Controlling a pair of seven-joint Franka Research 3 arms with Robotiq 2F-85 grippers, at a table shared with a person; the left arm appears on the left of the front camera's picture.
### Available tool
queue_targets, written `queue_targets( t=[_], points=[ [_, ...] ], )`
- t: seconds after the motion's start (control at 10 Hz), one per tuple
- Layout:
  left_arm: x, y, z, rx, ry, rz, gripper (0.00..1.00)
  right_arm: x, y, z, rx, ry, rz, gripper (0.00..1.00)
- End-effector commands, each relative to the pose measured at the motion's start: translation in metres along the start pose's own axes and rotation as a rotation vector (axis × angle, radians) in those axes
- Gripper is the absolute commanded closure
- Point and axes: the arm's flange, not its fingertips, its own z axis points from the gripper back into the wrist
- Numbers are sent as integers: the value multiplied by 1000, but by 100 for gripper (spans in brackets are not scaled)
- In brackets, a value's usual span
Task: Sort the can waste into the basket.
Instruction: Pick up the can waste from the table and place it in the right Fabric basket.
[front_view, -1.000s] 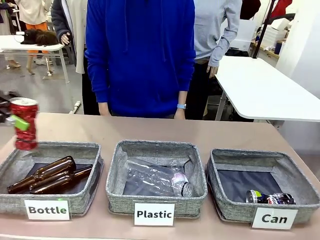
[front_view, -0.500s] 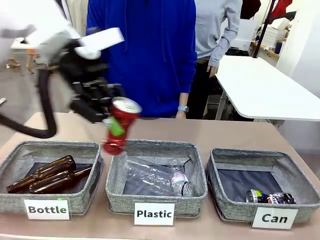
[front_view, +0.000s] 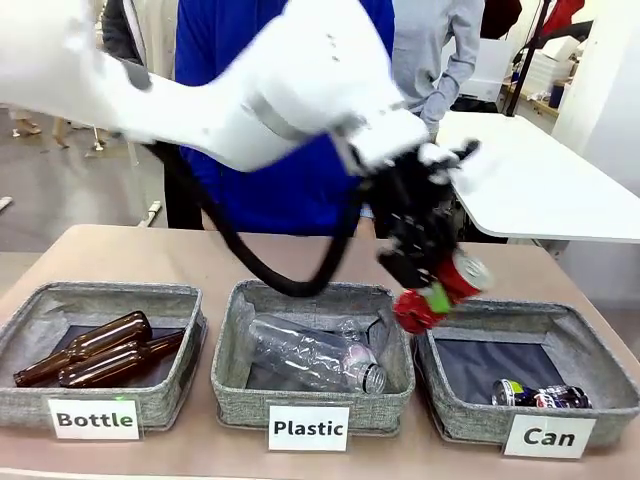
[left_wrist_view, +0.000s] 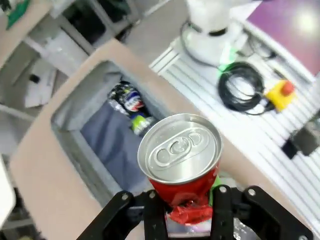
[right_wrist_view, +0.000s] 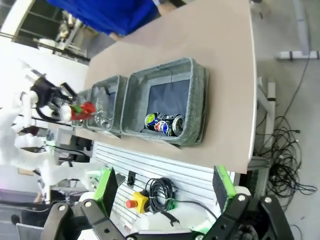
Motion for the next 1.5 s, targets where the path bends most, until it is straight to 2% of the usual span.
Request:
queue_targets(
  t=[0.0, 0.2, 0.3, 0.5, 1.0, 1.1, 1.2, 1.3, 1.4],
  points=[
    [16, 33, -27, 77, 106, 3, 74, 14, -9, 7, 62, 14, 20, 0],
    [42, 53, -64, 159, 192, -51, 74, 14, -20, 8, 66, -6, -12, 0],
    [49, 60, -77, 177, 210, -59, 74, 9, -7, -4, 36, 10, -6, 0],
    [55, 70, -97, 179, 234, -69, 74, 9, -7, -4, 36, 10, -6, 0],
    [48, 75, -101, 163, 268, -61, 74, 9, -7, -4, 36, 10, -6, 0],
    [47, 76, -100, 162, 269, -66, 16, 9, -7, -4, 36, 10, -6, 0],
    [46, 75, -99, 166, 268, -63, 16, 9, -7, -4, 36, 10, -6, 0],
    [46, 75, -99, 168, 265, -59, 0, 9, -7, -4, 36, 10, -6, 0],
    [47, 76, -98, 169, 259, -55, 13, 9, -7, -4, 36, 10, -6, 0]
  ],
)
